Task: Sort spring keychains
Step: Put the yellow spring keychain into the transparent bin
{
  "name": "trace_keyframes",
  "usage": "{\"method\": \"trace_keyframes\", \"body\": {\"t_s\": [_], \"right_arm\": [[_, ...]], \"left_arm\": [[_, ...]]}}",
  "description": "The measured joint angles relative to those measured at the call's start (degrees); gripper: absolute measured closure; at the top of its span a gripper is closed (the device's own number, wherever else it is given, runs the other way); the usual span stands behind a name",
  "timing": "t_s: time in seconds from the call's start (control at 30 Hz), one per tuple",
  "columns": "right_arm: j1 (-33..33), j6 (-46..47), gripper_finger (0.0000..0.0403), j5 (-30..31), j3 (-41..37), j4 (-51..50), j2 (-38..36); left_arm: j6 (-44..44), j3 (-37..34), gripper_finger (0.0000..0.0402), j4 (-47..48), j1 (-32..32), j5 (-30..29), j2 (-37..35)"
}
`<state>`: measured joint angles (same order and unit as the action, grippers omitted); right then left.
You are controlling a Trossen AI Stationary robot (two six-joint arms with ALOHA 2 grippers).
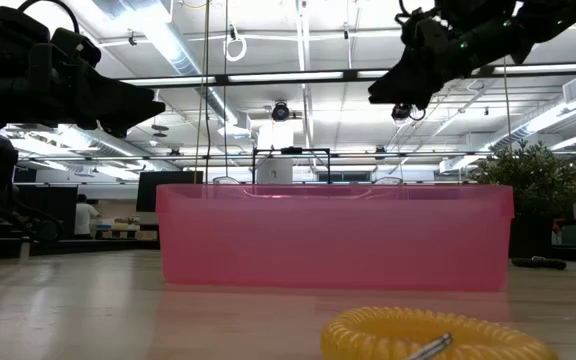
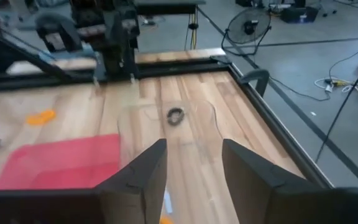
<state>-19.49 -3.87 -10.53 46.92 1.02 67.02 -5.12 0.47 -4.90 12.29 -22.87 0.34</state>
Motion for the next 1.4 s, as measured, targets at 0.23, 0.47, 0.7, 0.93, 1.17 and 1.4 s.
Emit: {"method": "trace_keyframes", "body": {"t_s": [0.23, 0.47, 0.7, 0.93, 1.17, 1.4], "right_arm": [[5.5, 1.9, 0.0243, 0.0, 0.0, -1.6, -3.9], [13.4, 1.9, 0.0243, 1.2, 0.0, -0.2, -3.1], [21.6, 5.3, 0.0243, 5.7, 0.0, -1.2, -3.1], [30.1, 10.4, 0.0244, 14.5, 0.0, -6.3, -3.0], [37.1, 20.1, 0.0255, 20.4, 0.0, -12.5, -3.0], [44.6, 29.3, 0.0272, 26.6, 0.0, -16.1, -3.0]], "left_arm": [[0.0, 0.0, 0.0179, 0.0, 0.0, 0.0, 0.0], [0.0, 0.0, 0.0179, 0.0, 0.0, 0.0, 0.0], [0.0, 0.0, 0.0179, 0.0, 0.0, 0.0, 0.0], [0.0, 0.0, 0.0179, 0.0, 0.0, 0.0, 0.0], [0.0, 0.0, 0.0179, 0.0, 0.0, 0.0, 0.0], [0.0, 0.0, 0.0179, 0.0, 0.0, 0.0, 0.0]]}}
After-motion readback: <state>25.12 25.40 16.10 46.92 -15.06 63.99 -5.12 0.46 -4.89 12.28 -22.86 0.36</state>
